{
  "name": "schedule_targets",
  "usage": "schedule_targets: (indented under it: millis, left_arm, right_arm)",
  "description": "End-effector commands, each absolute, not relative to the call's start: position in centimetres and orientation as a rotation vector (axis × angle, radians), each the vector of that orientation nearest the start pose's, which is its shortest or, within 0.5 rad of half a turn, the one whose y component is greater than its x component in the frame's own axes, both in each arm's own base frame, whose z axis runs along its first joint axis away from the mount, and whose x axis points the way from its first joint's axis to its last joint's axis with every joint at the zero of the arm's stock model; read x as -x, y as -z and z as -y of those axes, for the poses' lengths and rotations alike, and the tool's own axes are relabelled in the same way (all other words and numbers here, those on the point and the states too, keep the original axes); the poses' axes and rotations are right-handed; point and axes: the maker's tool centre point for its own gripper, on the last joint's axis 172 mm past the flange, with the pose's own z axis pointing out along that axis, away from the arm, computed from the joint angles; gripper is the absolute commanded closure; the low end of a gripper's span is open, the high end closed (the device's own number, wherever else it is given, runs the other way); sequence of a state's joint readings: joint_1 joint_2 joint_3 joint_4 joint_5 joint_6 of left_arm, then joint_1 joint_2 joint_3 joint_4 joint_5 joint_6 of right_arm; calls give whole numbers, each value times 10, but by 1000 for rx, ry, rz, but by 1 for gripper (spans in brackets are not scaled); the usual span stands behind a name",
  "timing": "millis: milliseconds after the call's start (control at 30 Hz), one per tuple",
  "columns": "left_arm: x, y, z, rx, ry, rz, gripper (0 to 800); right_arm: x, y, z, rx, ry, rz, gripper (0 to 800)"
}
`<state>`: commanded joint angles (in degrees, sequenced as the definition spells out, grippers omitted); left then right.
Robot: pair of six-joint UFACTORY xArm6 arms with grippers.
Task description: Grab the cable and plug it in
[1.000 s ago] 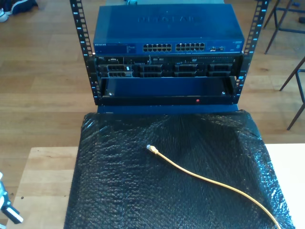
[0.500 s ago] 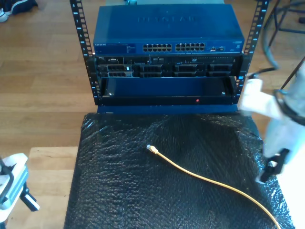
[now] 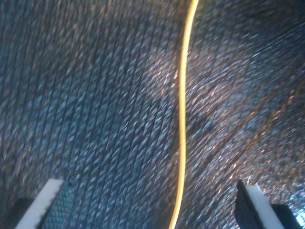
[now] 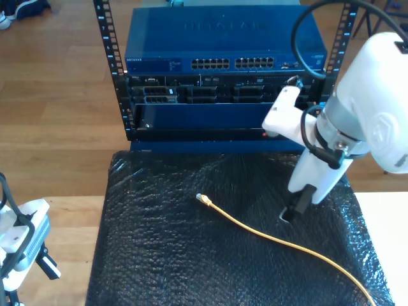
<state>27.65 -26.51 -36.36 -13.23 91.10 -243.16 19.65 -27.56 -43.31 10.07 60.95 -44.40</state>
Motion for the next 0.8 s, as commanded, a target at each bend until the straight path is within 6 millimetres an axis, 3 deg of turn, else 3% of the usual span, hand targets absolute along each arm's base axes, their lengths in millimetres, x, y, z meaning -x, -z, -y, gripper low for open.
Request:
schedule_targets:
  millis: [267, 500, 800]
  left_arm:
    - [-212, -192, -36, -1901, -113, 1766, 0]
    - [-219, -197, -39, -1915, -120, 1772, 0]
    - [-227, -185, -43, -1936, -113, 1755, 0]
  right_arm:
    - [-365, -260, -182, 2612, 418, 1480, 6]
    - [-367, -248, -201, 2597, 411, 1497, 6]
    - [-385, -235, -218, 2617, 462, 1455, 6]
